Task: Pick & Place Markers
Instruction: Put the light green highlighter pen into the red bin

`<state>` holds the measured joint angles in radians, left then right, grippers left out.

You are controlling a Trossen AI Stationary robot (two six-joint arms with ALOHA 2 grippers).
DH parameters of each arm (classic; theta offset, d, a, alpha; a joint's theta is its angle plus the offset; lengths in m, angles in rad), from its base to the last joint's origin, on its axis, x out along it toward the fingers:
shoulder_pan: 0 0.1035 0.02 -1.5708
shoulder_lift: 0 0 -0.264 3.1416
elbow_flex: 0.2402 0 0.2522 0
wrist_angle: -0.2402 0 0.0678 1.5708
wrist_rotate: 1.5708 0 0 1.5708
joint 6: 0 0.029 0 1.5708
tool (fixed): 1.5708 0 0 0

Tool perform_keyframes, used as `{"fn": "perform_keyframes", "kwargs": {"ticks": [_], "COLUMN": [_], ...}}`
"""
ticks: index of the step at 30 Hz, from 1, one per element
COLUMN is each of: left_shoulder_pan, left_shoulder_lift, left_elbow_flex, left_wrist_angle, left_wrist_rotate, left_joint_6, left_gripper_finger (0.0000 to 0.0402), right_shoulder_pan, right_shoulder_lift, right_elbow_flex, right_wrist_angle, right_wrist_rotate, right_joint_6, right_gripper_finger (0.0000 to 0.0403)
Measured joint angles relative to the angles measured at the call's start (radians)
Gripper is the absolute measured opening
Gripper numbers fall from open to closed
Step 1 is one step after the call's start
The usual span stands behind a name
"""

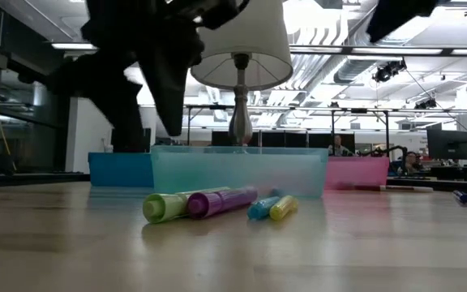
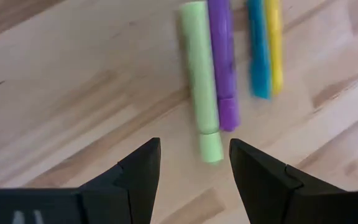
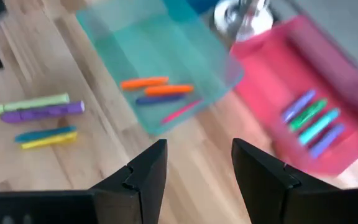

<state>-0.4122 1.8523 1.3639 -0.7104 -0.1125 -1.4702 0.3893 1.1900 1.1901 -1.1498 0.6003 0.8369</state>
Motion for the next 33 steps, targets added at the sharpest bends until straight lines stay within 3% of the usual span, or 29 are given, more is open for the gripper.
{"fn": "perform_keyframes", "kwargs": {"ticks": [4, 12, 33], "left_shoulder_pan": [0.000, 0.015, 0.020], "left_shoulder_lift": [0.081, 0.208, 0.247], "left_elbow_flex": [0.116, 0.253, 0.263], "left_wrist_angle": [-0.142, -0.178, -0.201], "left_wrist_rotate": [-0.024, -0.011, 0.005], "left_joint_6": [0.001, 0.029, 0.071], "left_gripper_finger": [0.0191, 0.0191, 0.0191], "right_shoulder_pan": [0.000, 0.033, 0.140], "right_shoulder_lift": [0.000, 0.000, 0.000], "right_elbow_flex": [-0.063, -0.094, -0.093], "right_wrist_angle": [0.024, 0.064, 0.076], "right_wrist_rotate": [-0.027, -0.052, -0.015], "right_joint_6": [0.069, 0.101, 0.156], "right_gripper_finger": [0.0169, 0.0170, 0.0169]}}
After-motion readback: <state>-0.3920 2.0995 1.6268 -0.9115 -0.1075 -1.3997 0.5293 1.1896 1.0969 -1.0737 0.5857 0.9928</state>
